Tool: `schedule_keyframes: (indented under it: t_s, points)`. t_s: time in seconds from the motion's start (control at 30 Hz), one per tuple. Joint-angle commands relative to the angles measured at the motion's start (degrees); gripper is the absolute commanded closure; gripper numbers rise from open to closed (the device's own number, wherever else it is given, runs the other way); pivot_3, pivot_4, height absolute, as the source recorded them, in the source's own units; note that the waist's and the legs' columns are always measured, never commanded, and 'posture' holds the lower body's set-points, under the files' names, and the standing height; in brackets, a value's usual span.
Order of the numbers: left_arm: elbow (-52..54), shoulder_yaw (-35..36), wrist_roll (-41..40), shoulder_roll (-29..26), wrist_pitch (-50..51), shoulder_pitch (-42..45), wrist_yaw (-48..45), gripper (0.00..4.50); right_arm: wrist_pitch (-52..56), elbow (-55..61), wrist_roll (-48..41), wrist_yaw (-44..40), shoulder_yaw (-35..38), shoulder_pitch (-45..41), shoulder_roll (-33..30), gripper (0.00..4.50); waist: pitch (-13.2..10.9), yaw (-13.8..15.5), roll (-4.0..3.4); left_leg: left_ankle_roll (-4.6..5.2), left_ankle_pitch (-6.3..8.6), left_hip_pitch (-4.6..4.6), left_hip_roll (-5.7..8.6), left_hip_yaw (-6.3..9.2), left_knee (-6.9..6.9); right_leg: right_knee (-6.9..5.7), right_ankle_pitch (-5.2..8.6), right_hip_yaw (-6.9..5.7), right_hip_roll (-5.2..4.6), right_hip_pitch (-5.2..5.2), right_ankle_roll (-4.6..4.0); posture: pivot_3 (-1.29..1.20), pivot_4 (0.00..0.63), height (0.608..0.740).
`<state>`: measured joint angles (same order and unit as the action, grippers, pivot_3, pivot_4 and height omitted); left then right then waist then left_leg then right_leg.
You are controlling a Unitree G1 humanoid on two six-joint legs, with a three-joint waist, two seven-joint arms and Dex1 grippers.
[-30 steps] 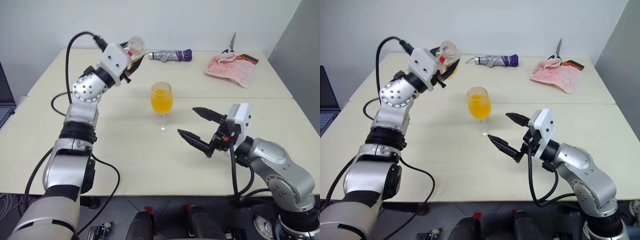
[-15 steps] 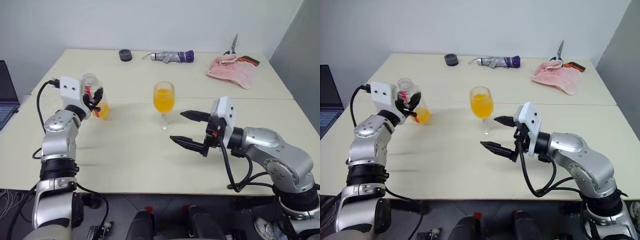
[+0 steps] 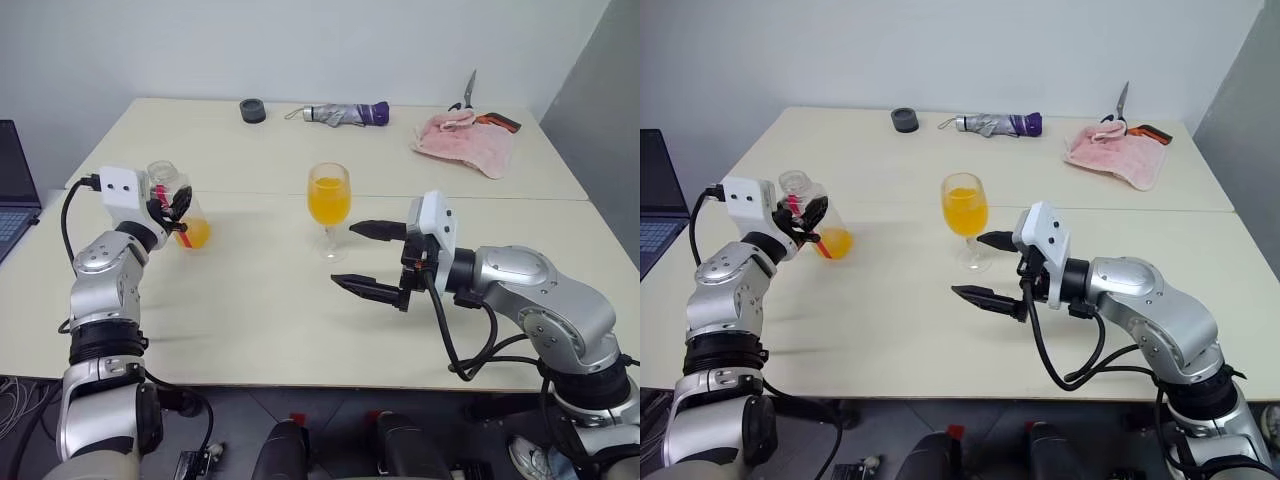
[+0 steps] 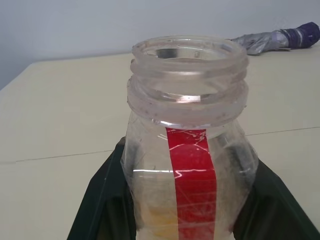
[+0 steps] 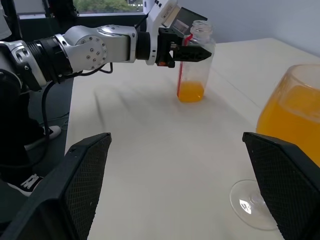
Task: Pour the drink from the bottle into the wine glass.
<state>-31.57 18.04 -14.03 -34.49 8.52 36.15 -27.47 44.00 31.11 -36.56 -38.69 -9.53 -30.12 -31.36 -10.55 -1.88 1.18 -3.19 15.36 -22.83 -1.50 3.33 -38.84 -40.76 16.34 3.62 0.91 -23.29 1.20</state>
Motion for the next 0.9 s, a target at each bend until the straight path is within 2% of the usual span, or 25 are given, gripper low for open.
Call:
schedule_keyframes:
  t_s: [0.03, 0.13, 0.4, 0.7, 0.9]
  points:
    - [-1.8, -0.2, 0.4, -1.0, -2.0, 1.5, -1.0, 2.68, 0.2, 1.4, 0.0, 0.1, 0.3, -1.4, 0.4, 0.00, 0.0, 0.0, 0.00, 0.00, 0.00, 0.00, 0.00, 0.00, 0.00, 0.00, 0.00, 0.00, 0.00, 0.00, 0.00, 0.00, 0.150, 0.740]
    - [-3.0, 0.0, 0.4, -1.0, -2.7, 1.3, -1.1, 2.68, 0.5, 1.5, -0.1, 0.4, 0.3, -1.7, 0.6, 0.00, 0.0, 0.0, 0.00, 0.00, 0.00, 0.00, 0.00, 0.00, 0.00, 0.00, 0.00, 0.00, 0.00, 0.00, 0.00, 0.00, 0.150, 0.740]
    - [-2.7, 0.9, -0.6, -1.5, -3.7, 0.0, -1.7, 0.10, 0.6, 1.9, 0.0, -0.1, -0.1, -1.7, 0.5, 0.00, 0.0, 0.0, 0.00, 0.00, 0.00, -0.02, -0.01, 0.01, 0.01, 0.03, 0.00, -0.01, 0.02, -0.01, 0.00, 0.00, 0.150, 0.740]
    - [-0.7, 0.8, -0.5, -1.5, -5.0, -1.9, -2.4, 0.05, -1.0, 1.3, 2.4, -1.7, -1.5, -0.7, -0.2, 0.00, 0.0, 0.0, 0.00, 0.00, 0.00, -0.02, -0.01, 0.00, 0.03, 0.05, 0.00, -0.01, 0.03, -0.01, 0.00, 0.00, 0.150, 0.740]
    - [2.4, 1.0, 0.3, -1.6, -6.8, -5.2, -1.4, 0.05, -5.1, -0.9, 5.8, -3.3, -2.2, 3.1, -0.3, 0.00, 0.0, 0.0, 0.00, 0.00, 0.00, -0.01, -0.02, -0.01, 0.06, 0.10, 0.01, 0.01, 0.02, -0.01, 0.01, 0.00, 0.150, 0.740]
